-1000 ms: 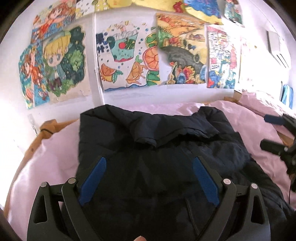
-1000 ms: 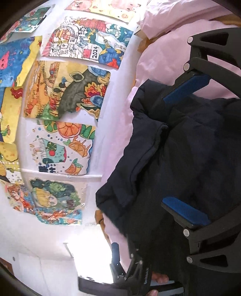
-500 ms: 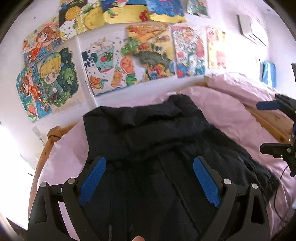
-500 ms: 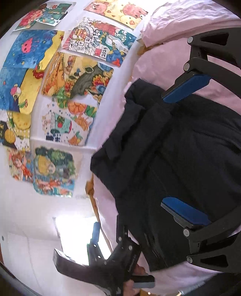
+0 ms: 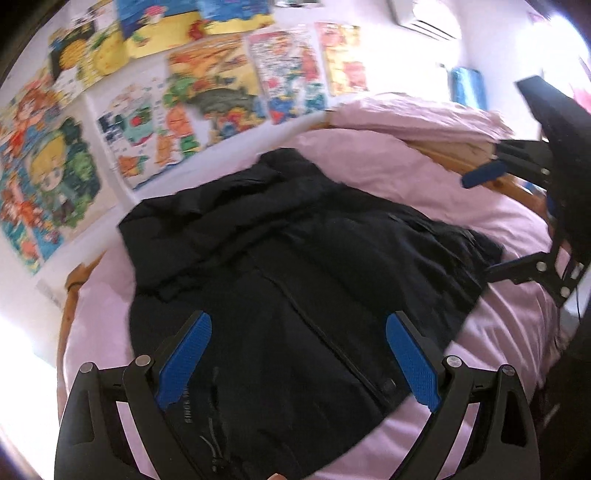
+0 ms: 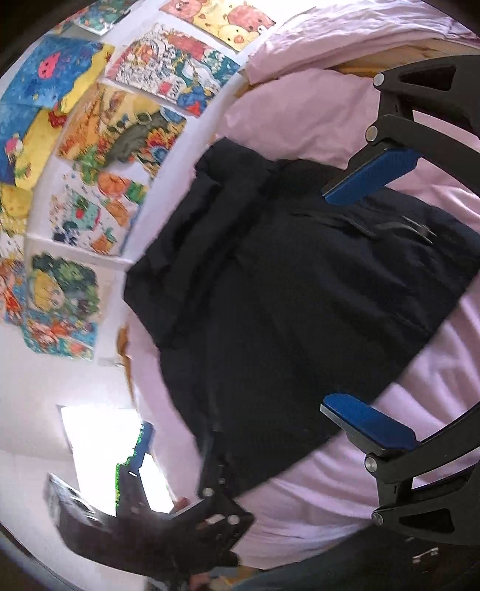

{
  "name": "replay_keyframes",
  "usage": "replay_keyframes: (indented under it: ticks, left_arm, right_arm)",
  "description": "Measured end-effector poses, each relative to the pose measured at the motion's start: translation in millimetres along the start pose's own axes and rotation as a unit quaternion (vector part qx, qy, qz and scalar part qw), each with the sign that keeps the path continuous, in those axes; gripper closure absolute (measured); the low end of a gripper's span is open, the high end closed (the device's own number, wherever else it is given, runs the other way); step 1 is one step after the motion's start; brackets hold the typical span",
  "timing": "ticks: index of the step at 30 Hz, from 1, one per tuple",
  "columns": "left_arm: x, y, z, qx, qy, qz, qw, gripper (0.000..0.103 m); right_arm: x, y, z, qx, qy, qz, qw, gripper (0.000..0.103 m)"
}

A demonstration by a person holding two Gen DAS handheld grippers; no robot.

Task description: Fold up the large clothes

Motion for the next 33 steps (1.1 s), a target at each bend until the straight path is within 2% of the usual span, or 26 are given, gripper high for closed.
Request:
replay_keyframes:
  ticks: [3,8,12,20,25,29,33]
  left_arm:
    - [-10.2,-6.4,-18.9,0.009,-0.022,-0.020,0.9995,0.010]
    - [-23.0,-15.8,-46.0,0.023,-0.077,-0.020,0.9965,0.010]
    - [-23.8,-23.4,-59.3,0.037,-0.089,-0.033,0.9948,0.010]
    - [-24.9,-34.5,-67.5,0.063,-0.094,-0.033,0.9931,0.010]
    - [-29.0,-41.2,-73.4,0.077,-0.105,-0.038,0.9907,0.010]
    - [-33.4,-46.9,-82.1,0.097,-0.117,-0.070,0.9859,0.010]
    - [-41.7,-52.2,-92.0,0.111,-0.149,-0.070,0.9802,0.010]
  right_arm:
    - [11.6,-13.7,-13.8,0.024,0.028,0.003,0.999,0.000]
    - [29.4,-35.9,-37.3,0.065,0.080,0.007,0.995,0.000]
    - [38.1,-49.1,-52.5,0.090,0.114,0.008,0.989,0.000]
    - [39.9,-60.1,-58.2,0.101,0.136,0.005,0.985,0.000]
    - [40.1,-71.0,-65.4,0.117,0.160,-0.014,0.980,0.000]
    - [43.0,-82.8,-74.7,0.125,0.186,-0.038,0.974,0.000]
    - [44.6,-87.7,-77.3,0.121,0.204,-0.057,0.970,0.000]
Point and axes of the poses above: each gripper's, at about its wrist camera, not at the fingertips, and y roughly against the way its jaws point, x to its left, z to its top, the point moved 1 cm from there along -y, roughly the way its jaws point, and after that the axes turned 2 degrees about z, right-handed, at the moved point
